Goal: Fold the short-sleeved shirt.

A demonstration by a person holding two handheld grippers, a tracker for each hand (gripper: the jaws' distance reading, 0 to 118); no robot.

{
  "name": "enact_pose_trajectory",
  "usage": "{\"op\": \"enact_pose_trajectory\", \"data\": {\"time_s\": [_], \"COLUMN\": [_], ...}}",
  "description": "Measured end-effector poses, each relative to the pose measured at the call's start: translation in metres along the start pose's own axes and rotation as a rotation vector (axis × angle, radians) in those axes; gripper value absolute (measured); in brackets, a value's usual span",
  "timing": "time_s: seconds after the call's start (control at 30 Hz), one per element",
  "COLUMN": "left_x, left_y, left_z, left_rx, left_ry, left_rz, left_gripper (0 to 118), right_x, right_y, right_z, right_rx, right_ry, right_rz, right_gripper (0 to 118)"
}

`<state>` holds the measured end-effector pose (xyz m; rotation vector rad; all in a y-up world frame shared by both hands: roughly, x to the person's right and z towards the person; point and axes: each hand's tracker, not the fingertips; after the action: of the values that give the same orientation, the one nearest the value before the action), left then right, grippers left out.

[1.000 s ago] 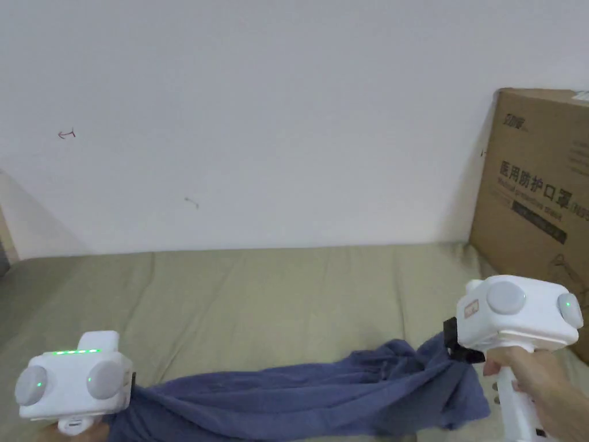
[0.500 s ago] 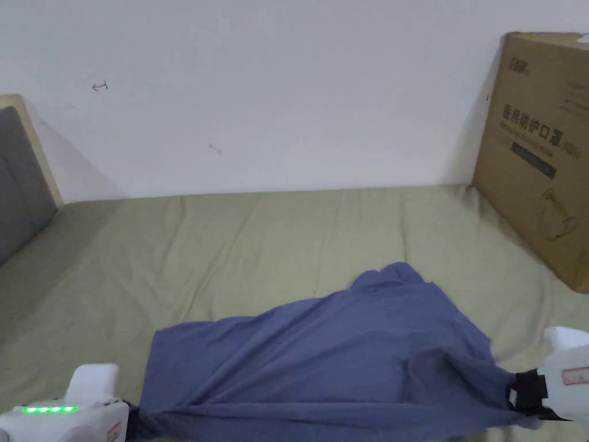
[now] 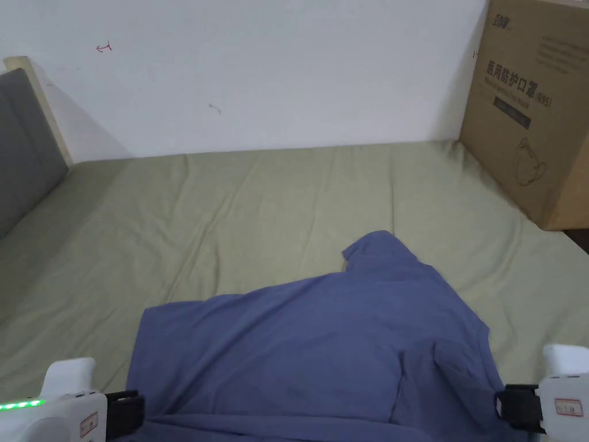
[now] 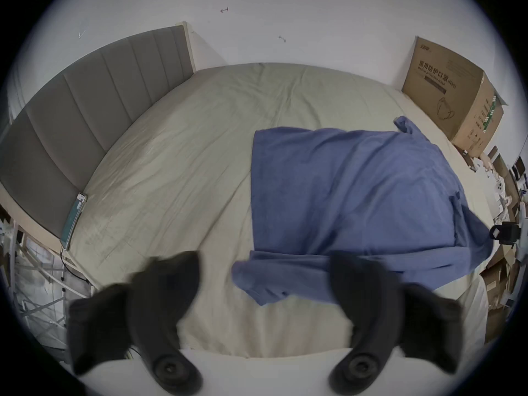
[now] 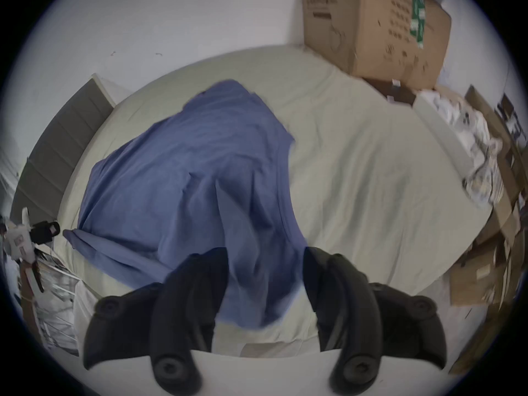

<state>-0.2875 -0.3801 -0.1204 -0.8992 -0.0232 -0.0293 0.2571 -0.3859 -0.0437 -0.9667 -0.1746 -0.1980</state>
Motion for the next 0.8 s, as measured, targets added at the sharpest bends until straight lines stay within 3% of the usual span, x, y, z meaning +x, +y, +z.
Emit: {"op": "enact_pose_trajectory", "data": {"time_s": [0.2,0.27,0.3,0.33,0.47,0.63,0.67,0.7,0.73,0.77,0.8], "left_x": [0.015,0.022,0.028,0.032,0.040,0.032,0.028,0.025,0.019,0.012,0.007], "left_y": [0.021,0.025,0.024,0.023,0.014,0.036,0.048,0.059,0.072,0.084,0.096], "left_z": [0.034,0.037,0.036,0.036,0.017,-0.022,-0.032,-0.043,-0.059,-0.078,-0.096], "left_rx": [0.071,0.102,0.104,0.114,0.071,0.040,0.032,0.029,0.024,0.015,-0.010], "left_ry": [-0.105,-0.125,-0.113,-0.089,-0.136,-0.116,-0.115,-0.109,-0.104,-0.105,-0.101], "left_rz": [0.051,0.060,0.062,0.064,0.122,0.060,0.051,0.052,0.057,0.057,0.060], "left_gripper": [94,45,15,0,0,0,4,22,61,89,106], "right_x": [-0.044,-0.066,-0.074,-0.079,-0.090,-0.111,-0.113,-0.115,-0.118,-0.119,-0.120], "right_y": [0.028,0.027,0.025,0.021,0.014,0.024,0.029,0.032,0.036,0.039,0.041], "right_z": [0.029,0.036,0.034,0.029,0.005,-0.028,-0.034,-0.040,-0.046,-0.052,-0.058], "right_rx": [0.126,0.165,0.182,0.188,0.133,0.106,0.097,0.086,0.077,0.067,0.056], "right_ry": [0.045,0.040,0.018,0.006,0.157,0.132,0.145,0.158,0.174,0.190,0.202], "right_rz": [0.194,0.251,0.285,0.296,0.166,0.234,0.237,0.233,0.222,0.212,0.201], "right_gripper": [60,48,30,4,0,0,0,0,0,0,0]}}
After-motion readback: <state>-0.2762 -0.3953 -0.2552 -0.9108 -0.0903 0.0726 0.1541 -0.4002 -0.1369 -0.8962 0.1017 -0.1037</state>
